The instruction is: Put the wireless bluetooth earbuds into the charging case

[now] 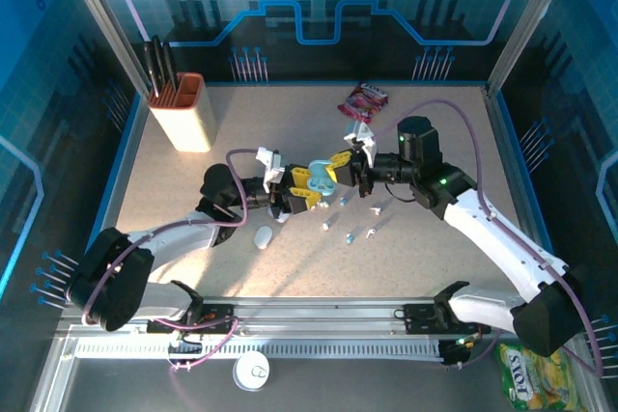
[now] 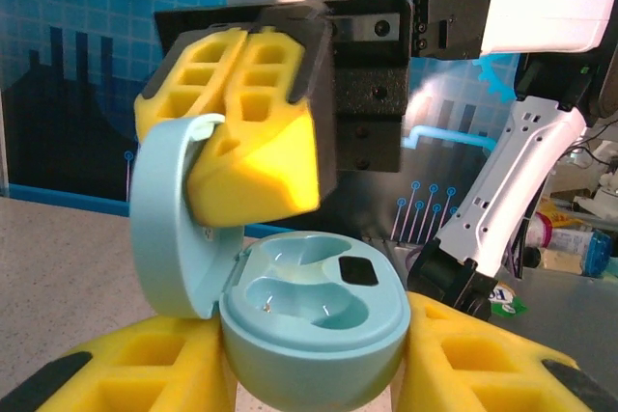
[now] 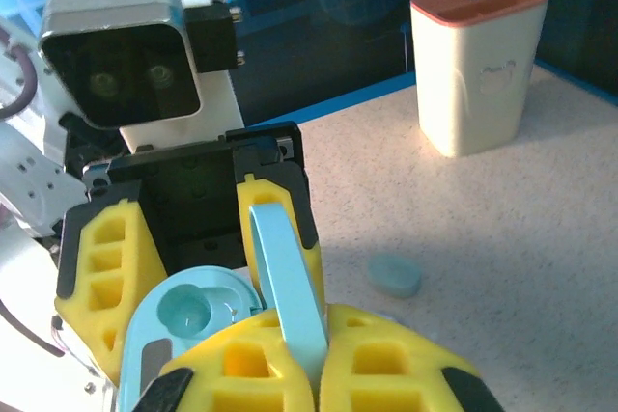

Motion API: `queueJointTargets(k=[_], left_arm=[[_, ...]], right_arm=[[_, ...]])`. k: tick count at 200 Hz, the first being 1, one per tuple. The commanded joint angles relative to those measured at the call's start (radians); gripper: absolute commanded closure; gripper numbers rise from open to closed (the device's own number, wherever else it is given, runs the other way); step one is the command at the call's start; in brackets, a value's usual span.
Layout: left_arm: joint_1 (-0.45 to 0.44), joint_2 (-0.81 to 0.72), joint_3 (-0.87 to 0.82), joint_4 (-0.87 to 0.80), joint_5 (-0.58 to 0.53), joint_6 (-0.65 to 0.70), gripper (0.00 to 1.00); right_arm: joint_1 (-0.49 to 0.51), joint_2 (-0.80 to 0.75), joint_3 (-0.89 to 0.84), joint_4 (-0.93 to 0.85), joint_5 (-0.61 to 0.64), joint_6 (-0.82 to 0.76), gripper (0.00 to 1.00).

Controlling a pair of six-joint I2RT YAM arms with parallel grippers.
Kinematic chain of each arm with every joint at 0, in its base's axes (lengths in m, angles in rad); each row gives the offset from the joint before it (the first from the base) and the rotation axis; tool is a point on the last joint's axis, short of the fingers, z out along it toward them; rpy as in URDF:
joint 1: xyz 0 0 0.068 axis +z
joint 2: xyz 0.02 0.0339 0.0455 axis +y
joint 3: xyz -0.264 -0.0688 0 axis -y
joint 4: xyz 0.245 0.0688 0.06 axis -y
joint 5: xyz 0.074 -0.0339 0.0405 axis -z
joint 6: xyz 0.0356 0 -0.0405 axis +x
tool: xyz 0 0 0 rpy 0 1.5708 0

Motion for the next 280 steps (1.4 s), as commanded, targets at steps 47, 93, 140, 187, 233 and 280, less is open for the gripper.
queueJointTargets(k=[47, 93, 140, 187, 233, 280], left_arm=[[0.0, -0.031, 0.014, -0.056, -0.015, 0.011, 0.3], [0.001, -0.034, 0.021, -0.087, -0.038, -0.003, 0.25], [-0.001, -0.035, 0.02, -0.07, -0.039, -0.003, 0.32], [-0.002, -0.035, 0.021, -0.056, -0.027, 0.008, 0.38], [0.0, -0.038, 0.02, -0.049, -0.023, 0.002, 0.38], [-0.002, -0.046, 0.013, -0.045, -0.017, 0.0, 0.46]], right_arm=[[0.06, -0.029, 0.003, 0.036, 0.105, -0.09, 1.0], [0.082, -0.042, -0.023, 0.077, 0.203, -0.134, 1.0], [0.083, -0.042, -0.019, 0.061, 0.187, -0.146, 1.0], [0.088, -0.032, -0.009, 0.038, 0.166, -0.148, 1.0], [0.092, -0.022, 0.003, 0.019, 0.162, -0.151, 1.0], [0.094, -0.01, 0.012, 0.018, 0.16, -0.148, 1.0]])
